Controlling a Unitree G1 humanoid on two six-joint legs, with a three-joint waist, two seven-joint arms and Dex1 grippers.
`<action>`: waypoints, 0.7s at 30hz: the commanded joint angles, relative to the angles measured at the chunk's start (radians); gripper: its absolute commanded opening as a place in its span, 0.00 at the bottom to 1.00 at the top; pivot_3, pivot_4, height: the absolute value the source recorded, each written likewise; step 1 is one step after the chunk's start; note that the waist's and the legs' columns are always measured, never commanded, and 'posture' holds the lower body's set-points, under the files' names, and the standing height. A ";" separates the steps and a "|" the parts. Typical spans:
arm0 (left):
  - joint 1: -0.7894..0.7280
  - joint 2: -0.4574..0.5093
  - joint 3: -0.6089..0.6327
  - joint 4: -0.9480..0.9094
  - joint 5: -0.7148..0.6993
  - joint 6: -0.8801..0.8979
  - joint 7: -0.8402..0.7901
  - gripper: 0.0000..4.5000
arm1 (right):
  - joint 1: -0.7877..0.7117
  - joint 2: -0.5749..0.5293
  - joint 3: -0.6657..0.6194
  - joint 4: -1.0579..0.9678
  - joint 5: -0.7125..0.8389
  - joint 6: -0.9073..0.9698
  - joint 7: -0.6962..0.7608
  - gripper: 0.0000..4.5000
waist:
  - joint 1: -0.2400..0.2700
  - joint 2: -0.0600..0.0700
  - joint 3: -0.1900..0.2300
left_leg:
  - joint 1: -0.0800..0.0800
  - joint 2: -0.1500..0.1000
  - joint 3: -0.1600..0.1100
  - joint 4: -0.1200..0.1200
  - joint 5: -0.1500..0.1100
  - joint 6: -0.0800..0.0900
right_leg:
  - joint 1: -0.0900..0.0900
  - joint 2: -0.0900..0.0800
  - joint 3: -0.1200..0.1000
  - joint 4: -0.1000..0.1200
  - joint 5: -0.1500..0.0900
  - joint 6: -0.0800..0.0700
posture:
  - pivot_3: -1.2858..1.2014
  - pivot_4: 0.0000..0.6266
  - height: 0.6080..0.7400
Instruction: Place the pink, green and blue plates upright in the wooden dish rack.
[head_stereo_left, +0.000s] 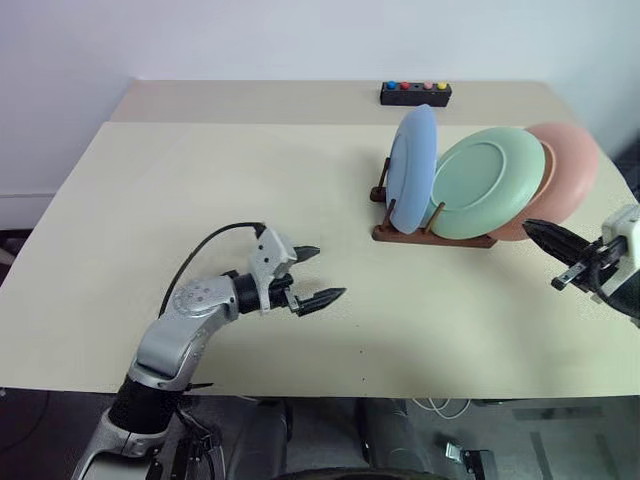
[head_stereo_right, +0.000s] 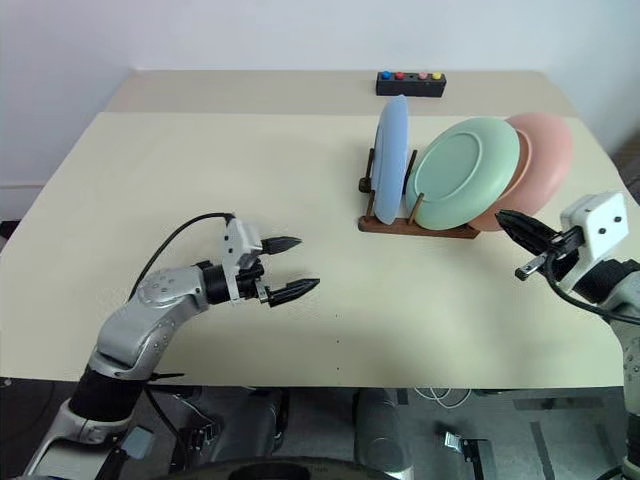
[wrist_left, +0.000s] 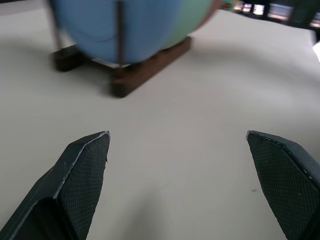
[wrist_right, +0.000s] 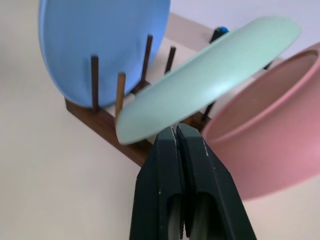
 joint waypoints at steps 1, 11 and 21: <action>-0.021 -0.012 -0.008 -0.012 -0.005 -0.014 -0.002 1.00 | -0.011 0.004 0.005 -0.047 -0.046 -0.029 -0.040 0.01 | -0.001 0.000 0.000 | 0.000 0.000 0.000 0.000 0.000 0.000 | 0.000 0.000 0.000 0.000 0.000 0.000 | 0.52 0.24 0.96; -0.014 -0.014 -0.013 -0.039 -0.003 0.000 0.021 1.00 | -0.131 0.016 0.124 0.081 -0.202 -0.137 -0.095 0.01 | 0.000 0.000 0.000 | 0.000 0.000 0.000 0.001 0.000 0.000 | 0.000 0.000 0.000 0.000 0.000 0.000 | 0.52 0.24 0.96; 0.008 -0.002 0.000 -0.067 -0.013 0.016 0.050 1.00 | -0.173 0.021 0.166 0.113 -0.203 -0.177 -0.073 0.01 | 0.003 0.000 0.000 | 0.000 0.000 0.000 0.000 0.000 0.000 | 0.000 0.000 0.000 0.000 0.001 0.001 | 0.52 0.24 0.96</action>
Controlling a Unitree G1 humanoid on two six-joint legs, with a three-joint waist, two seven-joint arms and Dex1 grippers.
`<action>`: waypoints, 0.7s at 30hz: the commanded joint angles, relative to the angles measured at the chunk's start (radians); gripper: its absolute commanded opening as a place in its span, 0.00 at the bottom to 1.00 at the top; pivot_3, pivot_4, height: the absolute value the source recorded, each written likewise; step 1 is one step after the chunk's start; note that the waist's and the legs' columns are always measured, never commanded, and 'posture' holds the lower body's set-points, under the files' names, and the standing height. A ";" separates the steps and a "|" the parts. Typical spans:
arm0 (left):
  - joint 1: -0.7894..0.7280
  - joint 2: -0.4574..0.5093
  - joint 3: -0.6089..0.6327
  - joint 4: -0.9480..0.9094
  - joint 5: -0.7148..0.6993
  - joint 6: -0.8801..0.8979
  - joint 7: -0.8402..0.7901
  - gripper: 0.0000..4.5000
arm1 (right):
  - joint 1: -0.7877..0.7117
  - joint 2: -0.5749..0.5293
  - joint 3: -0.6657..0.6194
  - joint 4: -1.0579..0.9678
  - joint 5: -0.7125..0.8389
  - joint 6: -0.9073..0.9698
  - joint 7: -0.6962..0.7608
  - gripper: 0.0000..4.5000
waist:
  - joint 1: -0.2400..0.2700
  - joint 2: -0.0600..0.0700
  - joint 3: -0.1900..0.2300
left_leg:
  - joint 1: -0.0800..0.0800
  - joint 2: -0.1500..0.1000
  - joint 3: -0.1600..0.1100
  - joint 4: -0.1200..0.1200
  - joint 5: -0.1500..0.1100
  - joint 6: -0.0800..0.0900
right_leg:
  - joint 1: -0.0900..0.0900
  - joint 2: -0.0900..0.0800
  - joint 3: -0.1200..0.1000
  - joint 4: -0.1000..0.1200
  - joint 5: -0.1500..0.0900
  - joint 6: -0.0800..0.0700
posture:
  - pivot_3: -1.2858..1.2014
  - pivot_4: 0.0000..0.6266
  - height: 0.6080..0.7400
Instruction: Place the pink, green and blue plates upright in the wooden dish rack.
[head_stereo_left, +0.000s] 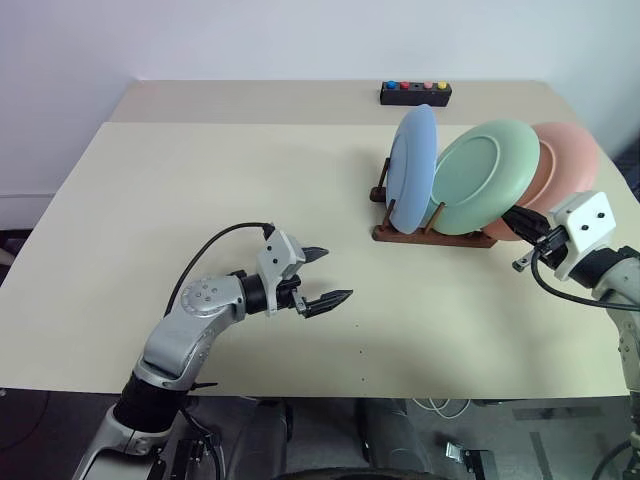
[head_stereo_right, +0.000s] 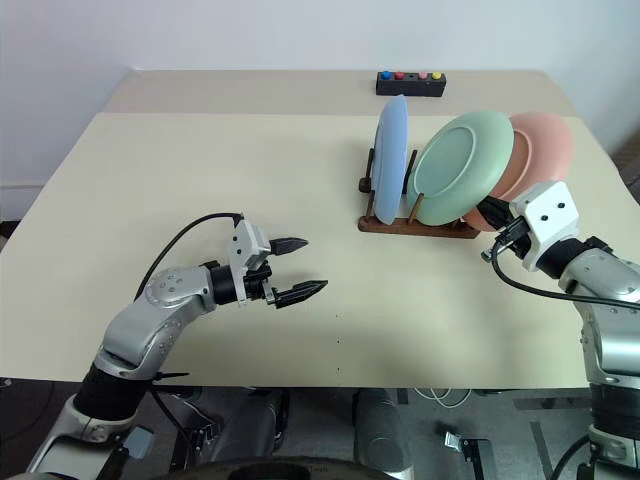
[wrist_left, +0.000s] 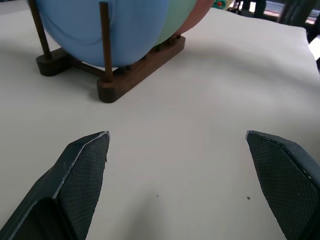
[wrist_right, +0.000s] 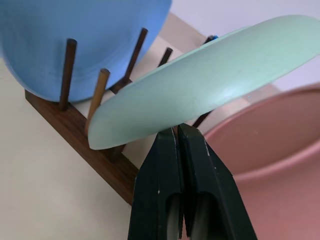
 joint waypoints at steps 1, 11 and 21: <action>0.006 0.004 0.022 -0.052 -0.014 -0.001 0.010 1.00 | -0.006 -0.001 -0.014 -0.012 0.006 -0.023 0.010 0.01 | 0.000 0.000 0.000 | 0.000 0.000 0.000 0.000 0.000 0.000 | 0.000 0.000 0.000 0.000 0.000 0.000 | 0.52 0.24 0.96; 0.001 0.004 0.013 -0.045 -0.017 -0.004 0.017 1.00 | -0.035 0.026 0.035 -0.083 0.017 -0.047 0.020 0.01 | -0.002 0.000 0.000 | 0.000 0.000 0.000 0.000 0.000 0.000 | 0.000 0.000 0.000 0.000 0.000 0.000 | 0.52 0.24 0.96; -0.011 -0.003 0.002 -0.024 -0.012 -0.011 0.011 1.00 | -0.022 0.012 -0.004 -0.090 -0.002 -0.045 0.001 0.01 | 0.001 0.000 0.000 | 0.000 0.000 0.000 0.000 0.000 0.000 | 0.000 0.000 0.000 0.000 0.000 0.000 | 0.52 0.24 0.96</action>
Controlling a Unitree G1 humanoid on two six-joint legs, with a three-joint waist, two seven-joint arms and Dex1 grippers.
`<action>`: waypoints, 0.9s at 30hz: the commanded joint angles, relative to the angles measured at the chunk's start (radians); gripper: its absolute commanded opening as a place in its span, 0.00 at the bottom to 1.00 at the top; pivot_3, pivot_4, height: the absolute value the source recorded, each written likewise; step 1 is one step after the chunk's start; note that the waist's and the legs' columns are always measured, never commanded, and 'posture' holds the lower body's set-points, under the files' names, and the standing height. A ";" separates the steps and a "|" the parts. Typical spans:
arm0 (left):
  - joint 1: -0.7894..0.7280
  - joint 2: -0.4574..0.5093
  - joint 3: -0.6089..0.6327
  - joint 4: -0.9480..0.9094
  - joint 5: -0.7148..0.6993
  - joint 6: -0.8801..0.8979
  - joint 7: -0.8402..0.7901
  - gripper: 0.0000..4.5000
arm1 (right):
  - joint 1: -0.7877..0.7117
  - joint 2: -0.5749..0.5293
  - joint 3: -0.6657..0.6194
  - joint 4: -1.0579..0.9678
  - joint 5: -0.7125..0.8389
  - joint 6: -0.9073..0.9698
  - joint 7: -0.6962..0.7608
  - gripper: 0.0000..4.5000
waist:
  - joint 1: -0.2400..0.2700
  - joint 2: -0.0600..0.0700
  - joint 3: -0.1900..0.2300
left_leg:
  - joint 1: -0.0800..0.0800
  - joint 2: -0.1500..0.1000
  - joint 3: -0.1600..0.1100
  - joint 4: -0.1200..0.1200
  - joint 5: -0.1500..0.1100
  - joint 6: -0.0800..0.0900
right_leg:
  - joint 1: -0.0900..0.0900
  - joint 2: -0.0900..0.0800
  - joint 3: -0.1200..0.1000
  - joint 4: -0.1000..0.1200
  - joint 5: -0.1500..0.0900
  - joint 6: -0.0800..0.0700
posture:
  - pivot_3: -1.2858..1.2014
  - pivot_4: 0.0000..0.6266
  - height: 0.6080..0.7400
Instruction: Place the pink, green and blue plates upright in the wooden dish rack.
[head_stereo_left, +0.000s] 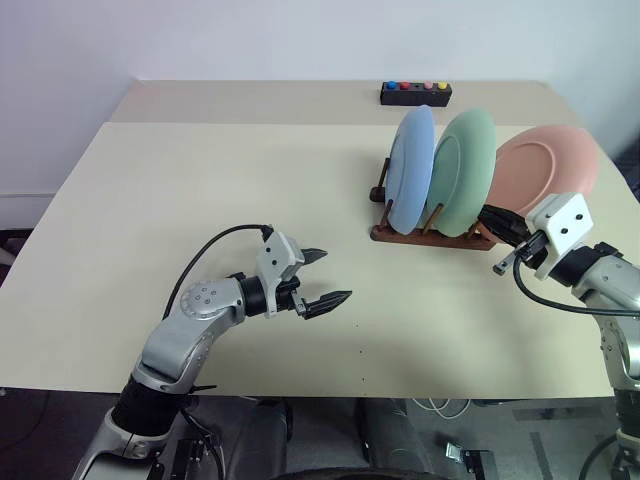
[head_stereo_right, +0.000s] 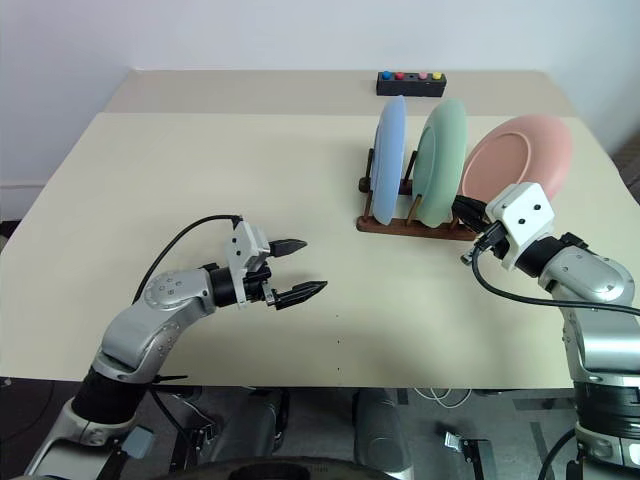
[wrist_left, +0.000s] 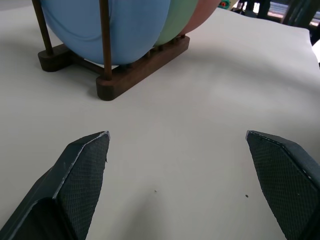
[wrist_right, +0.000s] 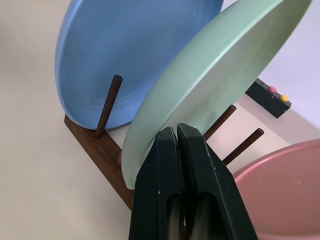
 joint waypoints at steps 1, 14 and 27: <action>-0.015 -0.005 0.004 -0.012 -0.002 -0.017 -0.007 1.00 | -0.014 -0.028 -0.084 -0.025 0.000 -0.025 -0.023 0.01 | 0.000 0.000 0.000 | 0.000 0.000 0.000 0.000 0.000 0.000 | 0.000 0.000 0.000 0.000 0.000 0.000 | 0.52 0.24 0.96; -0.034 -0.019 -0.009 0.023 0.005 -0.039 -0.026 1.00 | -0.025 -0.198 -0.355 0.227 -0.079 -0.088 -0.085 0.01 | 0.002 0.000 0.000 | 0.000 0.000 0.000 0.000 0.000 0.000 | 0.000 0.000 0.000 0.000 0.000 -0.001 | 0.52 0.24 0.96; -0.033 -0.021 -0.002 0.025 0.016 -0.044 -0.023 1.00 | -0.111 -0.142 -0.196 0.328 -0.112 -0.152 -0.116 0.01 | -0.005 0.004 -0.001 | 0.001 0.000 0.001 0.000 0.000 0.000 | 0.000 0.000 0.001 0.000 0.000 0.000 | 0.52 0.24 0.96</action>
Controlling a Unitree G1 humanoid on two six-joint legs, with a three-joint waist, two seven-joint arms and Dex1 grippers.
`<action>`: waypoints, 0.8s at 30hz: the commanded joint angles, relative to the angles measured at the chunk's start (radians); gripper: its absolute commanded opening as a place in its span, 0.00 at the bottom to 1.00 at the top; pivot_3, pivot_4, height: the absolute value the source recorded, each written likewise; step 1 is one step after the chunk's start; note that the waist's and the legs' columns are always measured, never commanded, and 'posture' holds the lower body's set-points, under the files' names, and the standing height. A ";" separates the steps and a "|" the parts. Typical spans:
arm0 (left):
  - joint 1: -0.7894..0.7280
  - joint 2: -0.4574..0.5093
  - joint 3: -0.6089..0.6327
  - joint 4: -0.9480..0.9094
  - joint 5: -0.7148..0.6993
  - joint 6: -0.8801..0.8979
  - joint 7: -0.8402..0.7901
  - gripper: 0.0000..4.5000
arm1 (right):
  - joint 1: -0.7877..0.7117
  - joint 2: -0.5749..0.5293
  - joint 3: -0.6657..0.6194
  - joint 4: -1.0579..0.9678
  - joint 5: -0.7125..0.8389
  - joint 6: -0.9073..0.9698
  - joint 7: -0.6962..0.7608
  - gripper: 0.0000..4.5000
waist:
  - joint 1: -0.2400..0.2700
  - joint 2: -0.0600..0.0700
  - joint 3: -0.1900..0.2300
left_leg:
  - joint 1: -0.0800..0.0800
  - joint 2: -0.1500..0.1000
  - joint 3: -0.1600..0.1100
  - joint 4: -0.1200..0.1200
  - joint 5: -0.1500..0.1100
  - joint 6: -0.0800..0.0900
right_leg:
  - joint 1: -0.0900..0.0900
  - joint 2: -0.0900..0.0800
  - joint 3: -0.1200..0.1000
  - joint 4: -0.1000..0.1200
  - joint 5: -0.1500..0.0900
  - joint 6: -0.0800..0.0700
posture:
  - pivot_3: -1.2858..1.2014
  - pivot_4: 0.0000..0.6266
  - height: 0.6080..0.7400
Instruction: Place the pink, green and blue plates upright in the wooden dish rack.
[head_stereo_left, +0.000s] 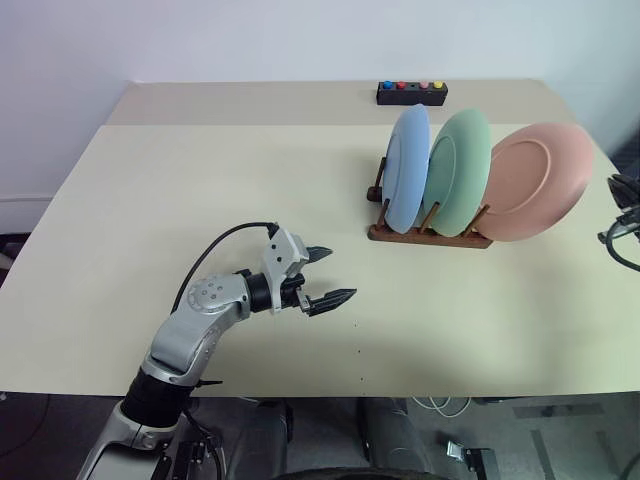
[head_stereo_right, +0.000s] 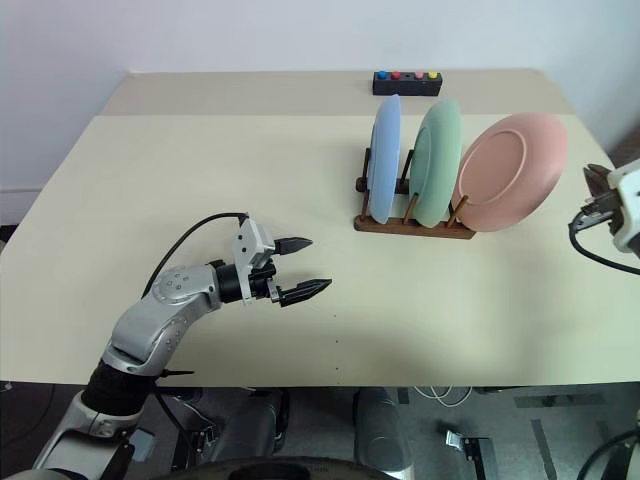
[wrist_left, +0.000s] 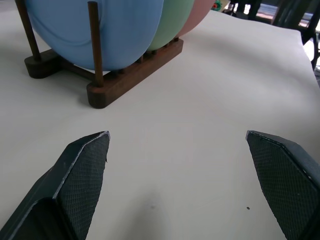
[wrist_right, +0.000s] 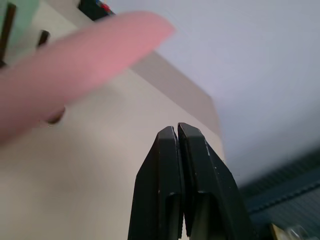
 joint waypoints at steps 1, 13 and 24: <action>-0.001 0.003 0.010 -0.034 0.002 -0.018 0.003 1.00 | -0.024 0.015 0.016 -0.056 0.028 -0.010 0.006 0.01 | 0.001 0.000 0.000 | 0.000 0.000 0.000 0.000 0.000 0.000 | 0.000 0.000 0.000 0.000 0.000 0.001 | 0.52 0.24 0.96; 0.000 0.000 0.009 -0.033 0.005 -0.019 0.006 1.00 | 0.000 0.041 0.046 -0.219 0.106 0.037 0.072 0.01 | 0.004 0.000 0.000 | 0.000 0.000 0.000 0.000 0.000 0.000 | 0.000 0.000 0.000 0.000 0.001 0.001 | 0.52 0.24 0.96; -0.004 -0.013 0.007 -0.016 0.025 -0.035 0.022 1.00 | 0.017 0.035 0.020 -0.142 0.045 0.041 0.009 0.01 | 0.004 0.000 0.000 | 0.000 0.000 0.000 0.000 0.000 0.000 | 0.000 0.000 0.000 0.000 0.001 0.001 | 0.52 0.24 0.96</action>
